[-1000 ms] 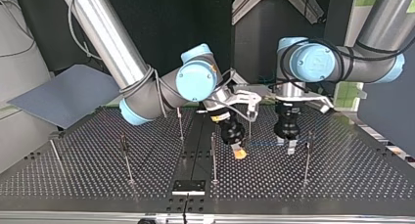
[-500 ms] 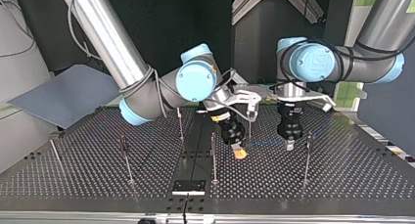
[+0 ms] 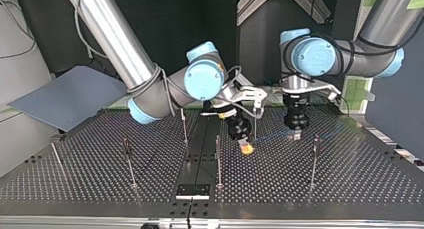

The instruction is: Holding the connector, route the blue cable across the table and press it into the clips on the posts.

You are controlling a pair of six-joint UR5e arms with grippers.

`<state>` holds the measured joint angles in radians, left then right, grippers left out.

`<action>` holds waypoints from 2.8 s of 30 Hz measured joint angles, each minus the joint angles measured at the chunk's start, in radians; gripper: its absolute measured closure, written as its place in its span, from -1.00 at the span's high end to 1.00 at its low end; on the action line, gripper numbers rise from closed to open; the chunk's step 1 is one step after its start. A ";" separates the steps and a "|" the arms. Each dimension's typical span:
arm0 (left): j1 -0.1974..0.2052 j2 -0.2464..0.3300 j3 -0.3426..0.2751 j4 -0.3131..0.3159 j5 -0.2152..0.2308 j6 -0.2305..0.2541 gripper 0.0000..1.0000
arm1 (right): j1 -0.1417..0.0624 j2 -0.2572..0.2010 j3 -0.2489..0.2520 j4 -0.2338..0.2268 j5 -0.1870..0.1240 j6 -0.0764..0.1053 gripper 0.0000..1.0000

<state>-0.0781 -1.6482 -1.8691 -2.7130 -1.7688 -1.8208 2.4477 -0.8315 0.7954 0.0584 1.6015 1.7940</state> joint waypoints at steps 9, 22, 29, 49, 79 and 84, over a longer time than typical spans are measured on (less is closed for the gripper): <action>-0.007 0.000 -0.083 0.061 0.019 0.000 -1.00 | -0.005 0.000 0.076 -0.001 -0.002 -0.010 -1.00; -0.011 -0.051 -0.196 0.175 0.019 -0.018 -1.00 | -0.009 0.000 0.188 -0.018 0.006 -0.060 -1.00; -0.014 -0.109 -0.258 0.238 0.036 -0.011 -1.00 | -0.007 0.001 0.247 -0.035 0.008 -0.072 -1.00; -0.011 -0.199 -0.244 0.360 0.113 -0.032 -1.00 | -0.015 0.005 0.422 -0.170 0.003 -0.058 -1.00; -0.007 -0.360 -0.142 0.373 0.115 -0.028 -1.00 | -0.072 0.038 0.425 -0.221 -0.043 -0.044 -1.00; -0.004 -0.360 -0.122 0.365 0.116 -0.028 -1.00 | -0.079 0.039 0.425 -0.247 -0.046 -0.033 -1.00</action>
<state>-0.0820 -2.0082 -1.9907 -2.3481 -1.6528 -1.8485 2.3692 -0.7928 1.2205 -0.1888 1.5554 1.7610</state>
